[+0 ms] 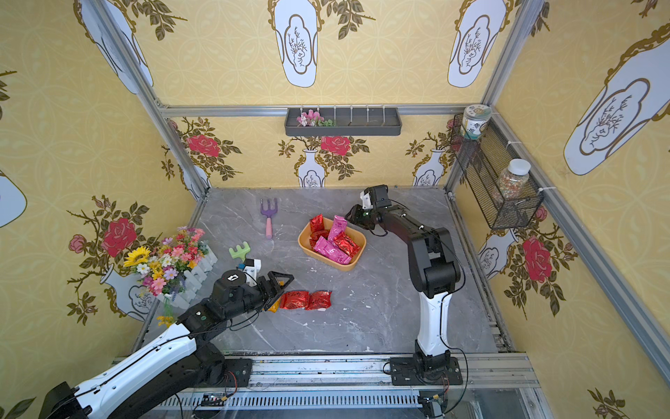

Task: Take the tea bags out of the storage box
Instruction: Pick up the tea bag from the storage box.

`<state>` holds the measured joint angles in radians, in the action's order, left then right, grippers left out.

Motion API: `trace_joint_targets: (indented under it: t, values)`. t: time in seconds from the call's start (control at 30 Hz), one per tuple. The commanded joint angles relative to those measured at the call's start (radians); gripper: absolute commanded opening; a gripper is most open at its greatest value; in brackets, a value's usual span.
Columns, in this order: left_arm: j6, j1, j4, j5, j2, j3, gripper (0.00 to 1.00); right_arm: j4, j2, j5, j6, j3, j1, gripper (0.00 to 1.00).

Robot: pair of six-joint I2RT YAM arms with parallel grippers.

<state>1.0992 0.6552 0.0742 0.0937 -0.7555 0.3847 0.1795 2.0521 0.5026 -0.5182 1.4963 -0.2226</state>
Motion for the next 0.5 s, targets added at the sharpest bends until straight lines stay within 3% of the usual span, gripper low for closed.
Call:
trace_joint_targets:
  t: [0.0,0.47]
  values:
    - [-0.002,0.001,0.001,0.011,-0.008,0.01,0.84,-0.059,0.025,0.049,0.006,0.02,0.005,0.43]
    - [0.016,0.0,-0.027,0.014,-0.042,0.008,0.84,-0.179,0.07,0.198,-0.023,0.007,0.025,0.41]
